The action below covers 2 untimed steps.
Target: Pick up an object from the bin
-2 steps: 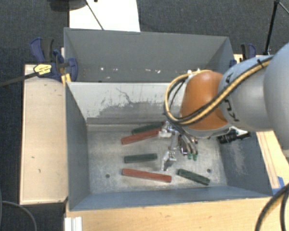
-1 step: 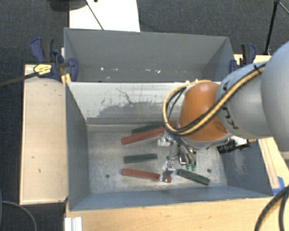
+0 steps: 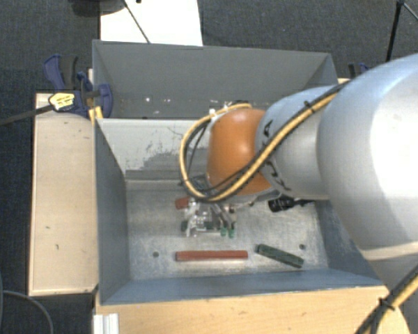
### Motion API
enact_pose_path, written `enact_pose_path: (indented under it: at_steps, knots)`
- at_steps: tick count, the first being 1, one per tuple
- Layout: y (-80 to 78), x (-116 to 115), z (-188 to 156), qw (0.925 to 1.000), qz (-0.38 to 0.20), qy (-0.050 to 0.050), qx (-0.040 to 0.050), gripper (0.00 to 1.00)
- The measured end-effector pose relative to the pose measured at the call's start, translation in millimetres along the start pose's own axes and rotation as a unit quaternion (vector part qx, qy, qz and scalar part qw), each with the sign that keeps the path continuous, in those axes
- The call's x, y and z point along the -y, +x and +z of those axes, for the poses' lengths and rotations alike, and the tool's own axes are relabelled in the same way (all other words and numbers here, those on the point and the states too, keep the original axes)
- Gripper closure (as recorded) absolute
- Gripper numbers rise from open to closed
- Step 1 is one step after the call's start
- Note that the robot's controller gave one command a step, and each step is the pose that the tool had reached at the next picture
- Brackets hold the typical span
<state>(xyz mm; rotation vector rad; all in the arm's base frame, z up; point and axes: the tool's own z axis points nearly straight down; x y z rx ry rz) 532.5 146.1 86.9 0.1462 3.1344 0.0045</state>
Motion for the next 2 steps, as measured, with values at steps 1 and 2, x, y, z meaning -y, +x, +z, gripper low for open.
enact_pose_path:
  at_steps: [1, 2]
  knots:
    - [0.0, 0, 0, 1.0, 0.0, 0.0, 0.0, 1.0]
    - [13.0, -8, -177, 0.9996, 0.027, 0.0, 0.0025, 1.0]
